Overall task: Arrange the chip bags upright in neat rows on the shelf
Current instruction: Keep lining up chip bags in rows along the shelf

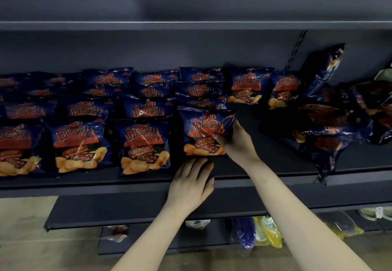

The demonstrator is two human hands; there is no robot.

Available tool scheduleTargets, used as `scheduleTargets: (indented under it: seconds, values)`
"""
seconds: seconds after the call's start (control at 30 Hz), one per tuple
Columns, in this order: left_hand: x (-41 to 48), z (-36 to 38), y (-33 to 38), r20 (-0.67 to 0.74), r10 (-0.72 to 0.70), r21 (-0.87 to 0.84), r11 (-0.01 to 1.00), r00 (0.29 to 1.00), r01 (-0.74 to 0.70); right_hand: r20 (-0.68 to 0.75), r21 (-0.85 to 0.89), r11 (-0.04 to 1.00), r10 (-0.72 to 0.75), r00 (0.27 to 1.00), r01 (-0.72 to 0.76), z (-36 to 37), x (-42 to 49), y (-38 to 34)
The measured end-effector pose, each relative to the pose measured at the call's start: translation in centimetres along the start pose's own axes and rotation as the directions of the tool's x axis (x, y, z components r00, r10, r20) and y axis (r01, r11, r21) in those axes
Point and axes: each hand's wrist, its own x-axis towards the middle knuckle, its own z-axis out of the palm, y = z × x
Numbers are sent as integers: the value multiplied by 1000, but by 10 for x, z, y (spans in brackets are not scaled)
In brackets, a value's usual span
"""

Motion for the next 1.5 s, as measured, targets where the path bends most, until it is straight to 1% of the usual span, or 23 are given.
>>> scheduleTargets:
  seconds: [0.13,0.23,0.3,0.37,0.43,0.53,0.63,0.7,0.77,0.83,0.93,1.0,1.1,1.2,1.33,1.37,1.4,1.47,1.5]
  values:
    - [0,1,1,-9,-18,-18,1000,1000,18,-7,-45,999,-5,1000,5,2,-4,4]
    - [-1,1,0,6,-31,-25,999,999,31,-16,47,999,12,1000,-12,5,-12,7]
    - [-1,0,1,10,-40,-28,999,999,40,-106,93,996,25,994,-15,11,-24,12]
    - [-1,-1,2,4,-47,-40,998,999,47,-219,101,995,-4,976,26,17,-35,19]
    - [-1,-1,1,0,-53,-37,998,999,53,-268,87,995,-32,963,58,19,-40,24]
    - [-2,0,3,13,-75,-26,997,997,75,-231,78,993,-66,971,86,13,-35,26]
    - [-2,-2,4,15,-140,-86,986,990,141,-141,58,994,-82,987,91,2,-29,26]
    - [-3,-5,8,2,-230,-191,955,973,226,-128,96,991,-75,989,88,-13,-26,29]
    - [1,-10,16,-3,-296,-295,913,955,282,-175,148,985,-64,983,90,-33,-23,32]
    - [12,-14,29,-3,-277,-331,907,961,260,-226,166,980,-71,972,110,-55,-20,30]
    - [43,-15,54,-35,-245,-421,883,969,208,-241,161,971,-136,961,178,-90,-16,24]
    - [69,-13,71,-71,-251,-502,845,965,183,-244,142,964,-184,952,223,-115,-14,21]
    - [106,-7,100,-101,-225,-554,822,969,133,-295,98,953,-246,923,285,-152,-11,23]
    - [136,0,127,-66,-194,-582,804,979,120,-353,15,943,-307,884,333,-187,-9,34]
    - [160,11,155,28,-156,-589,795,987,142,-418,-107,950,-310,854,293,-224,-5,57]
    - [164,14,161,44,-150,-589,794,988,147,-404,-147,947,-320,857,285,-232,-4,63]
    - [168,18,167,55,-146,-590,794,988,150,-356,-183,943,-328,875,279,-239,-4,69]
    - [174,26,176,74,-151,-598,784,986,165,-165,-225,940,-295,941,255,-248,-5,82]
    - [177,30,180,92,-158,-604,776,983,182,-65,-238,940,-267,962,245,-251,-6,89]
